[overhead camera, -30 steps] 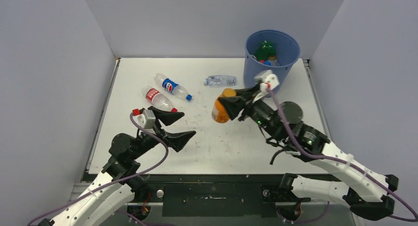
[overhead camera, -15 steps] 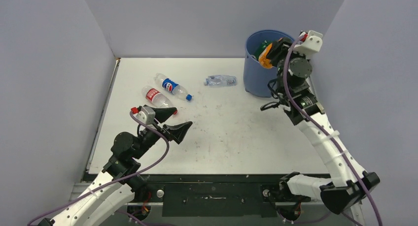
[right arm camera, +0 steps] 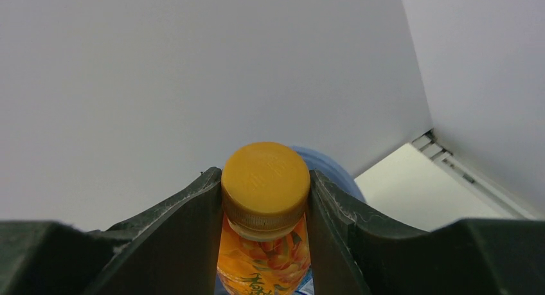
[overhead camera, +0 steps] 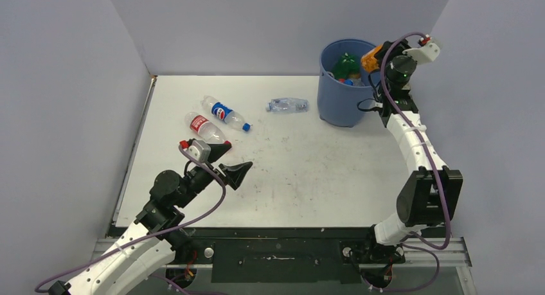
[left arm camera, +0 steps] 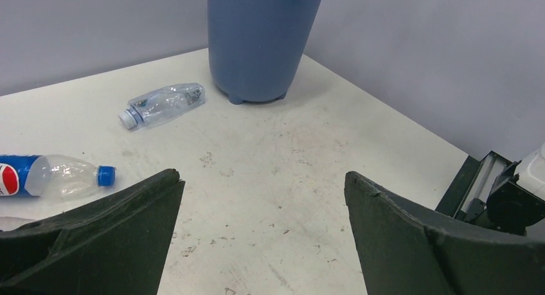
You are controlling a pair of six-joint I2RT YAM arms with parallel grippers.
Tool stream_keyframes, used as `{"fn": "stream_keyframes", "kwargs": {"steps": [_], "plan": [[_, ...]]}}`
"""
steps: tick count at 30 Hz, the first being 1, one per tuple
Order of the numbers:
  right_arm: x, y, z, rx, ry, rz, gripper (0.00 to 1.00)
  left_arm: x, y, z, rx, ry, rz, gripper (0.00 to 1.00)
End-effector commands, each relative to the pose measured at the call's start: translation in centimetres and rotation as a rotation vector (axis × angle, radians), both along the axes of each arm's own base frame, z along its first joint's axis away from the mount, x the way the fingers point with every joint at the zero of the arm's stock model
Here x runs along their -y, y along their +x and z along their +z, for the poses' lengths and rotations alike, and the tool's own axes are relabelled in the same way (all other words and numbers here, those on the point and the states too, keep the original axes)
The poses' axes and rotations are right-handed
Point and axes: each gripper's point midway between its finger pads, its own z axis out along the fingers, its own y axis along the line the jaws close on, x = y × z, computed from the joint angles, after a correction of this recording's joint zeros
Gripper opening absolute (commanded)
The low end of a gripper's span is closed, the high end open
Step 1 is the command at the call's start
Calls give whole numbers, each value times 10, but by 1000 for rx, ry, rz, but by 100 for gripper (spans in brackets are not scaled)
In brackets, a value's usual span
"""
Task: Put the plastic bottles in the bin
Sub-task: Place the plastic bottle in the trash bin.
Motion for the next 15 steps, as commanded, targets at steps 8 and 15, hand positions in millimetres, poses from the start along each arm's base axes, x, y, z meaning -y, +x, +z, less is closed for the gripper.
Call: {"fn": "stream_keyframes", "kwargs": {"steps": [8,15], "plan": [[-32,36,-33,-52,55,166,8,0,-3,25,59,-9,-9,96],[-47,33,-58,-186,-49,212,15,1,-7,28,66,-11,-30,96]]}}
